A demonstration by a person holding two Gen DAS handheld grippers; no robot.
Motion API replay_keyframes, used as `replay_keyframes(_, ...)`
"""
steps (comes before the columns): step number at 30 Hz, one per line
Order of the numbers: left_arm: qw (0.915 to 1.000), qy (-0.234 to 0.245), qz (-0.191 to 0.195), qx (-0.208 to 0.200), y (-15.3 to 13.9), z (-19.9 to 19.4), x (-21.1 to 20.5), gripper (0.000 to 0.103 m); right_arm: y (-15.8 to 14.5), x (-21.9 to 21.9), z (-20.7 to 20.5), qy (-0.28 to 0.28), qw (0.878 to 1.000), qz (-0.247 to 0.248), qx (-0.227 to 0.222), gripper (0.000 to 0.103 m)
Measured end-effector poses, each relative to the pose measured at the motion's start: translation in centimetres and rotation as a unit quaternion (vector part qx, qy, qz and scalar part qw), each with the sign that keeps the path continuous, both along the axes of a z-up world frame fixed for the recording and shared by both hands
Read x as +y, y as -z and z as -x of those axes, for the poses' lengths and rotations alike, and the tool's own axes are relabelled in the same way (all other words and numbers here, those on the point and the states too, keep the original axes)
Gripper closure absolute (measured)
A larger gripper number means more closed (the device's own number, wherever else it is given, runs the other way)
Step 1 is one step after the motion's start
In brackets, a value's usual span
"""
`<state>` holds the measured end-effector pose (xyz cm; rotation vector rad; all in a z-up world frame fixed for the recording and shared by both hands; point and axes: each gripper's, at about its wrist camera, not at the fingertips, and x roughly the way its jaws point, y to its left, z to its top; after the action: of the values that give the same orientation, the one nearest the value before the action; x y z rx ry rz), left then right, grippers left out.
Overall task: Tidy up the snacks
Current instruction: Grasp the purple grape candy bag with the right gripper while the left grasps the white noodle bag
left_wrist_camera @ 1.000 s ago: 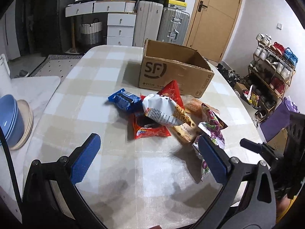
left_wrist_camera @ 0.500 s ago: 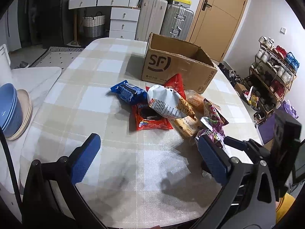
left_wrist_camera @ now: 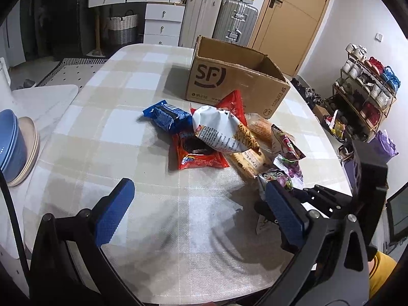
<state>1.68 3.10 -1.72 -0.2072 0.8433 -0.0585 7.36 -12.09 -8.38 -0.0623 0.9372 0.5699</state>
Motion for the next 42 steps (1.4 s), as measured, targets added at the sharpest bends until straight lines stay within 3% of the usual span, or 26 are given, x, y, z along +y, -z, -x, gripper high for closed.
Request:
replay_keyframes(6,0.9999,-0.014,0.004,0.009,0.6,-0.3,0.8,0.001,-0.3,-0.2,0.6,-0.008,0.999,-0.03,0.01,0.06)
replay_keyframes(20,0.9978,-0.046,0.042,0.023,1.3,-1.2,2.9,0.001,-3.0,-3.4,2.6,0.009,0.994,-0.11,0.012,0.061)
replay_keyframes(23,0.9964,-0.042,0.065,0.034,1.4,-2.7,2.8,0.001,-3.2,-3.5,2.9,0.008,0.993,-0.114,0.01,0.06)
replay_keyframes(29,0.9964,-0.042,0.071,0.022,0.6,-5.8,1.5,0.001,-3.1,-3.2,3.2,0.007,0.993,-0.115,0.015,0.061)
replay_keyframes(34,0.9915,-0.052,0.106,0.054,1.6,-9.5,1.1,0.001,-2.8,-3.1,3.3,0.001,0.993,-0.115,0.02,0.061)
replay_keyframes(38,0.9904,-0.047,0.11,0.07,2.4,-11.9,0.2,0.001,-2.9,-3.0,3.4,-0.002,0.993,-0.117,0.024,0.06)
replay_keyframes(40,0.9885,-0.044,0.119,0.082,3.1,-12.9,0.0,0.005,-2.9,-2.9,3.3,-0.004,0.993,-0.118,0.025,0.06)
replay_keyframes(42,0.9844,-0.047,0.139,0.097,3.9,-13.4,0.1,0.015,-2.8,-3.0,3.3,-0.004,0.993,-0.118,0.027,0.06)
